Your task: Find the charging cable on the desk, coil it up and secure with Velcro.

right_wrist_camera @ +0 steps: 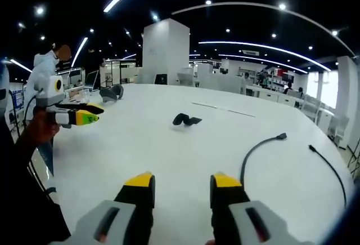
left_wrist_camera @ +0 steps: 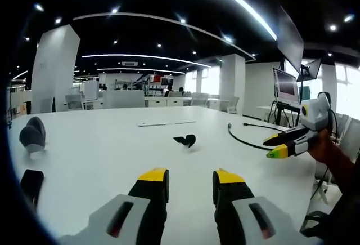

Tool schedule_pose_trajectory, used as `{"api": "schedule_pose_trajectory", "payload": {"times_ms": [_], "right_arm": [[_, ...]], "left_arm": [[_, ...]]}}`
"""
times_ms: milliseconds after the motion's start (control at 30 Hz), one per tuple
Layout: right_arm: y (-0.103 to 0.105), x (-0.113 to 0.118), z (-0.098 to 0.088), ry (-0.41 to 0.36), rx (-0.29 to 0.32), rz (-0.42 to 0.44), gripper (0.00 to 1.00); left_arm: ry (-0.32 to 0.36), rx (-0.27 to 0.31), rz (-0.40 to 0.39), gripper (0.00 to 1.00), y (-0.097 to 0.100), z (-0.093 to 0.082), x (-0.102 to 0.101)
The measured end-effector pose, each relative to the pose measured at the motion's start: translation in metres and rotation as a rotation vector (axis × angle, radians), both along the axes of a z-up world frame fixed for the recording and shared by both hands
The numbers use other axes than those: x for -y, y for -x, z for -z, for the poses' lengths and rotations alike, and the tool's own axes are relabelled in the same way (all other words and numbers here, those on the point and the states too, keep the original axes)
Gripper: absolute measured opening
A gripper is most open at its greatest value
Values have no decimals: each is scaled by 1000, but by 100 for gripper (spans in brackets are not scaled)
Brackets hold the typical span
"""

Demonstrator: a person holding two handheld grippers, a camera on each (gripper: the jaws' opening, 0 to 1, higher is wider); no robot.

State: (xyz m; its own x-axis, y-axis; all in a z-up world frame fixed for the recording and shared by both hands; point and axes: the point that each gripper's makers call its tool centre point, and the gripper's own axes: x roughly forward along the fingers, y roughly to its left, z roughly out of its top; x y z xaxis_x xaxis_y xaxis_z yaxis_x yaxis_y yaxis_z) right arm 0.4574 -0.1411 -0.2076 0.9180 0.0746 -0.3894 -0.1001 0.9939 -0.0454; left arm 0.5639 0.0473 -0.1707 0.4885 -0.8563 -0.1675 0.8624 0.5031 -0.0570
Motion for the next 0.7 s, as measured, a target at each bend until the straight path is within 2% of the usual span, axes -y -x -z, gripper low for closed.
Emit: {"api": "schedule_pose_trajectory", "payload": {"times_ms": [700], "right_arm": [[2,3,-2,3,1,11,40]], "left_arm": [[1,-9,5,29,2,-1,2]]}}
